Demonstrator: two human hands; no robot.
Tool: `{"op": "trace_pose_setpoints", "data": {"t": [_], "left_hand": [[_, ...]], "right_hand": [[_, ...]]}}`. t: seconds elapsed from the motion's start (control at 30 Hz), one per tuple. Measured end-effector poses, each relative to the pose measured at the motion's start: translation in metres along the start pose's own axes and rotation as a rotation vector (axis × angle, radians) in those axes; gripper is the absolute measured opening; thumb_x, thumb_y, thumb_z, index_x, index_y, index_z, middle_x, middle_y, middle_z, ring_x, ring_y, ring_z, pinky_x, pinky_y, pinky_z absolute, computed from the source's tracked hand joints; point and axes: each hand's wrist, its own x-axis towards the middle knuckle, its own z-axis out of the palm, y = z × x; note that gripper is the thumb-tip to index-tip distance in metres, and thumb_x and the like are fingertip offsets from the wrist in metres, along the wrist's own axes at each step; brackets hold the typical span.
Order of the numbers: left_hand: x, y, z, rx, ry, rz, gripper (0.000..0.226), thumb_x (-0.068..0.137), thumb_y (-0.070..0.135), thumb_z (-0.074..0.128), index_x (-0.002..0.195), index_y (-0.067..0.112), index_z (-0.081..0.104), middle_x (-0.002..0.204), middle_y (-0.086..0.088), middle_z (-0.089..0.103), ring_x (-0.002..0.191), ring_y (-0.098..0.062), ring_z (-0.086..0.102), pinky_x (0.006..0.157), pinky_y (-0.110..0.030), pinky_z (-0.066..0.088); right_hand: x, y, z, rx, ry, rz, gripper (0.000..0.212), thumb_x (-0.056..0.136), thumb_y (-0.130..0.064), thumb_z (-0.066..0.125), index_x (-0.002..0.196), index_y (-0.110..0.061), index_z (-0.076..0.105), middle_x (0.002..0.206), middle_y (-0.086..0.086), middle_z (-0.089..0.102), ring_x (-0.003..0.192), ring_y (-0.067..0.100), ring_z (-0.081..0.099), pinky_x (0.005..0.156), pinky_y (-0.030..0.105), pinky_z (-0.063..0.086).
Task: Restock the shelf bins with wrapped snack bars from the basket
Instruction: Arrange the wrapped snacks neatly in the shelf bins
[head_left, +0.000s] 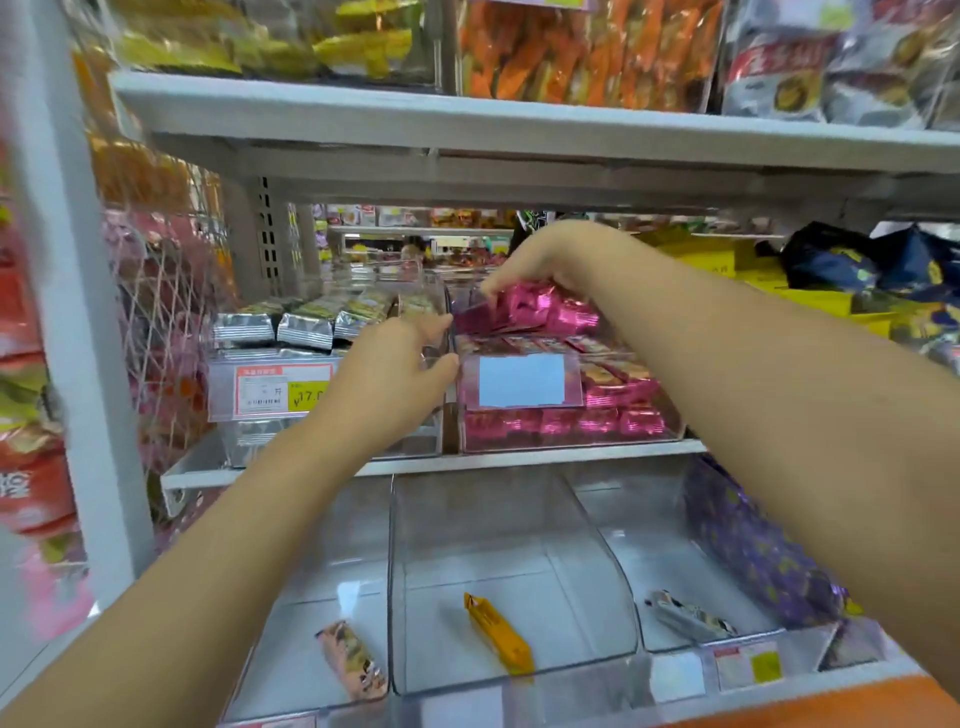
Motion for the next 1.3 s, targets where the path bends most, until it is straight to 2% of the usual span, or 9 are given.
{"op": "trace_pose_setpoints", "data": {"t": [0.13, 0.23, 0.37, 0.5, 0.6, 0.73, 0.83, 0.97, 1.3], "left_hand": [[-0.002, -0.001, 0.001, 0.015, -0.005, -0.001, 0.053, 0.09, 0.006, 0.048, 0.141, 0.018, 0.044, 0.135, -0.003, 0.055, 0.115, -0.02, 0.056, 0.077, -0.009, 0.031], [-0.003, -0.002, 0.003, 0.016, -0.012, 0.001, 0.056, 0.088, 0.003, 0.046, 0.141, 0.023, 0.044, 0.129, -0.005, 0.06, 0.108, -0.022, 0.061, 0.082, -0.021, 0.043], [-0.005, 0.001, 0.005, 0.044, 0.024, 0.021, 0.055, 0.088, 0.001, 0.046, 0.14, 0.019, 0.046, 0.135, -0.006, 0.055, 0.113, -0.025, 0.057, 0.09, -0.029, 0.044], [-0.007, 0.006, 0.012, 0.11, 0.048, 0.041, 0.04, 0.086, 0.0, 0.047, 0.125, 0.001, 0.054, 0.129, -0.018, 0.056, 0.115, -0.031, 0.051, 0.083, -0.033, 0.036], [-0.018, 0.009, 0.017, 0.127, 0.097, 0.097, 0.043, 0.088, 0.003, 0.047, 0.131, 0.004, 0.052, 0.14, -0.011, 0.049, 0.127, -0.025, 0.044, 0.1, -0.024, 0.031], [-0.061, 0.009, 0.028, -0.052, 0.165, 0.184, 0.025, 0.09, 0.019, 0.052, 0.111, 0.013, 0.065, 0.112, 0.0, 0.066, 0.103, -0.015, 0.059, 0.086, -0.019, 0.04], [-0.101, 0.002, 0.046, -0.087, 0.038, 0.125, 0.034, 0.086, 0.04, 0.048, 0.071, 0.012, 0.06, 0.072, 0.003, 0.062, 0.07, -0.012, 0.056, 0.066, -0.022, 0.041], [-0.149, -0.013, 0.08, -0.035, -0.237, 0.02, 0.048, 0.091, 0.04, 0.056, 0.052, 0.017, 0.043, 0.049, 0.002, 0.042, 0.048, -0.009, 0.044, 0.052, -0.019, 0.032], [-0.268, -0.044, 0.193, 0.136, -1.194, -0.224, 0.021, 0.092, 0.032, 0.057, 0.084, 0.013, 0.054, 0.089, -0.007, 0.057, 0.077, -0.018, 0.052, 0.067, -0.027, 0.04]], "right_hand": [[0.016, -0.005, 0.03, 0.0, 0.063, -0.036, 0.038, 0.097, -0.044, 0.048, 0.12, -0.013, 0.05, 0.095, 0.007, 0.052, 0.076, 0.018, 0.052, 0.065, 0.028, 0.042], [0.025, -0.004, 0.041, -0.046, 0.081, -0.03, 0.062, 0.095, -0.051, 0.048, 0.139, -0.008, 0.043, 0.129, 0.013, 0.053, 0.109, 0.028, 0.056, 0.086, 0.037, 0.046], [0.023, 0.0, 0.042, -0.048, 0.087, -0.066, 0.037, 0.098, -0.044, 0.047, 0.111, -0.01, 0.053, 0.09, 0.005, 0.051, 0.08, 0.021, 0.05, 0.074, 0.033, 0.047], [0.019, 0.012, 0.039, 0.078, 0.143, -0.089, 0.04, 0.099, -0.038, 0.049, 0.127, -0.009, 0.048, 0.104, 0.011, 0.053, 0.083, 0.023, 0.056, 0.076, 0.035, 0.052], [0.002, 0.019, 0.036, 0.089, 0.323, -0.163, 0.029, 0.097, -0.037, 0.052, 0.097, -0.008, 0.056, 0.087, 0.008, 0.056, 0.066, 0.015, 0.051, 0.063, 0.03, 0.046], [-0.048, 0.036, 0.05, 0.169, 0.612, -0.324, 0.036, 0.093, -0.033, 0.058, 0.09, 0.002, 0.065, 0.077, 0.011, 0.057, 0.066, 0.016, 0.051, 0.062, 0.024, 0.047], [-0.098, 0.052, 0.081, 0.092, 0.545, -0.377, 0.046, 0.092, -0.036, 0.059, 0.07, 0.005, 0.058, 0.065, 0.014, 0.043, 0.059, 0.02, 0.039, 0.046, 0.027, 0.029], [-0.134, 0.089, 0.141, -0.004, 0.31, -0.275, 0.047, 0.09, -0.043, 0.059, 0.061, -0.006, 0.054, 0.058, 0.008, 0.049, 0.06, 0.021, 0.049, 0.055, 0.032, 0.033], [-0.167, 0.206, 0.342, 0.09, -0.236, 0.136, 0.021, 0.09, -0.02, 0.057, 0.075, -0.014, 0.043, 0.083, 0.002, 0.051, 0.077, 0.018, 0.049, 0.062, 0.026, 0.036]]}}
